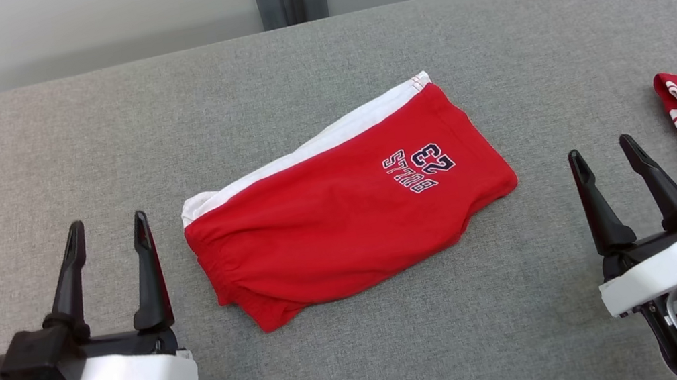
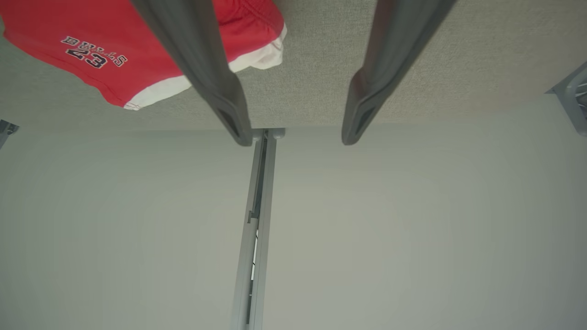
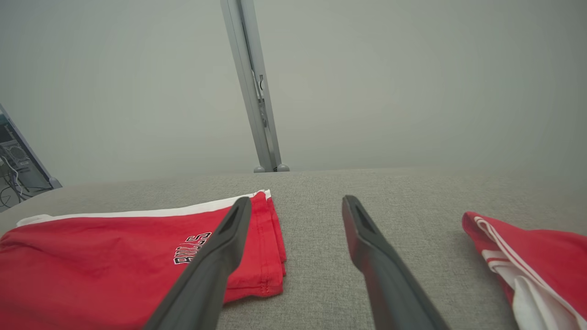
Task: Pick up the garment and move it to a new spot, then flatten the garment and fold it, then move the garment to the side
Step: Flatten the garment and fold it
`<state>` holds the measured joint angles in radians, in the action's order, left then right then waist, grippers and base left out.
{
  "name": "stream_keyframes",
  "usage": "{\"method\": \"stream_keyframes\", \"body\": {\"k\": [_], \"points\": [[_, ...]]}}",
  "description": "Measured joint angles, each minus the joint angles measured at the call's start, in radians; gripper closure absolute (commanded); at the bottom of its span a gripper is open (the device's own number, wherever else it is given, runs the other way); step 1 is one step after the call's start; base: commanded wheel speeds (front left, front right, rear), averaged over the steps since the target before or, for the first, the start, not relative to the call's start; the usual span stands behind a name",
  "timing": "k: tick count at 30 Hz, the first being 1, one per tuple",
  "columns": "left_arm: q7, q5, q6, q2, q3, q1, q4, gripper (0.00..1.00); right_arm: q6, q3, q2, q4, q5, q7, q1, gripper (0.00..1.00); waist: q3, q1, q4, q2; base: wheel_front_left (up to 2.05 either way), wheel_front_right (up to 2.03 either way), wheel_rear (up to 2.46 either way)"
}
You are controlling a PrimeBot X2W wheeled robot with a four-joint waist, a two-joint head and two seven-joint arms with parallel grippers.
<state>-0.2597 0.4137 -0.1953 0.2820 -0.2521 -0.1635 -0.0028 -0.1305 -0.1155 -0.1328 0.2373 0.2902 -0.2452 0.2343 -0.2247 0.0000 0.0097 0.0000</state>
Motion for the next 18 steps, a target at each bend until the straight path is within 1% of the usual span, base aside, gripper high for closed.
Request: {"method": "stream_keyframes", "body": {"k": [3,14,16,18], "points": [[0.013,-0.002,-0.017,-0.001,-0.005,0.028,-0.008,0.00,0.000,0.011,0.005,-0.024,-0.004,0.017,-0.021,0.00,0.008,0.0000,-0.004,0.0000,0.00,0.00,0.00],[0.029,-0.002,-0.026,-0.001,-0.020,0.036,-0.032,0.00,0.000,0.030,0.013,-0.067,-0.017,0.051,-0.028,0.00,0.007,0.0000,0.013,0.0000,0.00,0.00,0.00],[0.029,-0.002,-0.026,-0.002,-0.020,0.035,-0.038,0.00,0.000,0.032,0.010,-0.065,-0.017,0.059,-0.018,0.00,0.005,0.0000,0.019,0.0000,0.00,0.00,0.00],[0.026,-0.002,-0.026,-0.004,-0.018,0.026,-0.051,0.00,0.000,0.030,-0.010,-0.049,-0.016,0.074,0.028,0.00,-0.008,0.0000,0.030,0.0000,0.00,0.00,0.00]]}}
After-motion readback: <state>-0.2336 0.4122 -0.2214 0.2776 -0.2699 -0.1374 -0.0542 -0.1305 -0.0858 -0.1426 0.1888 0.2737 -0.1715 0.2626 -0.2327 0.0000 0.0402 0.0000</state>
